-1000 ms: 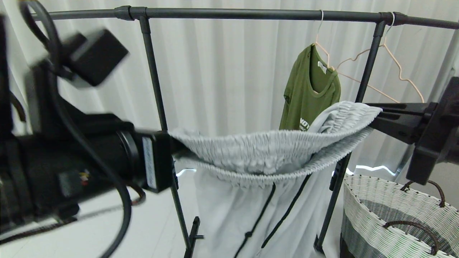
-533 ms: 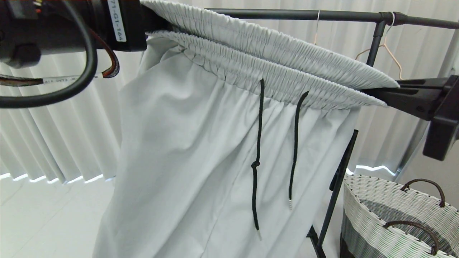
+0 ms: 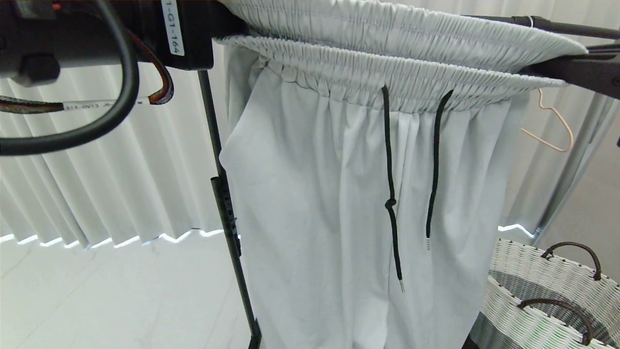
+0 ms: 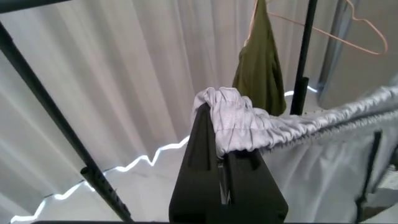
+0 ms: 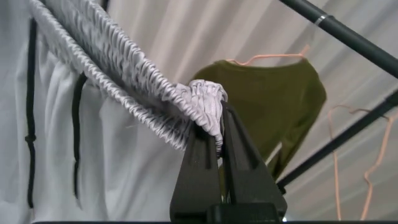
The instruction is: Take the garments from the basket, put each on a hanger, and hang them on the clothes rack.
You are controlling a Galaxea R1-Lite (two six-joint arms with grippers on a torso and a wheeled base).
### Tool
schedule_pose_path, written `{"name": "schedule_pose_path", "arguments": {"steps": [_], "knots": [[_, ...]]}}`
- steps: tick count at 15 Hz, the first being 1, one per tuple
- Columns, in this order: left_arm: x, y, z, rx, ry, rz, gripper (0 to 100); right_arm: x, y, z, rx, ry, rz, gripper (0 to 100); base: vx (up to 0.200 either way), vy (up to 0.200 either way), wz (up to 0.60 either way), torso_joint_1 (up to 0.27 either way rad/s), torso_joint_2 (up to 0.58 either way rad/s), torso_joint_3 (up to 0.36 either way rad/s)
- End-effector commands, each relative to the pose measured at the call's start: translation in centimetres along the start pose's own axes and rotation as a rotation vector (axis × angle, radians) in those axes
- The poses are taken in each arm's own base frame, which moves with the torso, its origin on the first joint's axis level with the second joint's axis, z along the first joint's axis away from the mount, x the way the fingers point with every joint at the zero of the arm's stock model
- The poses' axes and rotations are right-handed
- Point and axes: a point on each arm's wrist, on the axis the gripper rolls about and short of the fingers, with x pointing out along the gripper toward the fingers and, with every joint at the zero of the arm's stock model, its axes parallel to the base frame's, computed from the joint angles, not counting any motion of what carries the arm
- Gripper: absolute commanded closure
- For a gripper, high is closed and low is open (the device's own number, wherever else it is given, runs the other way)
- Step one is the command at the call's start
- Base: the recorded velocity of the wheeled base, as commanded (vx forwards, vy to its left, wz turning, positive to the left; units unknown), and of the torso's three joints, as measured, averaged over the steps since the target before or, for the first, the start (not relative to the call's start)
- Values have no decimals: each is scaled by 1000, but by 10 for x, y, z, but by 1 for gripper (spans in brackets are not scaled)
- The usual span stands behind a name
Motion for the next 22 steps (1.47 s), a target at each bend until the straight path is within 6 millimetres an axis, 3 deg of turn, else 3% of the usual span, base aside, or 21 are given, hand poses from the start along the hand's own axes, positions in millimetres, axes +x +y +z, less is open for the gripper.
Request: {"name": "schedule_pose_path", "arguments": {"steps": [1,4,6,8,11,16,17,20,22], "knots": [[-6,-7,1,-3,-8,-40,100,-3,-7,-1,-1,14,-37,100,0,0,0,0,0,0],[-13,-21,1,-4,-14,-114,100,-24,-18,4,41,75,-24,100,0,0,0,0,0,0],[-9,-22,3,-14,-37,-108,100,-46,-17,9,72,76,122,100,0,0,0,0,0,0],[3,-21,5,-25,-70,-74,100,-62,-8,10,69,50,310,100,0,0,0,0,0,0],[9,-22,7,-29,-76,-67,100,-68,17,18,140,13,537,100,0,0,0,0,0,0],[5,-20,8,-34,-84,-64,100,-68,18,16,138,27,529,100,0,0,0,0,0,0],[-1,-17,8,-35,-65,-62,100,-62,15,12,132,58,457,100,0,0,0,0,0,0],[-32,-4,0,-34,134,-86,100,-39,7,10,85,109,248,100,0,0,0,0,0,0],[-71,10,-2,-88,275,-116,100,-10,4,15,97,26,129,100,0,0,0,0,0,0]]}}
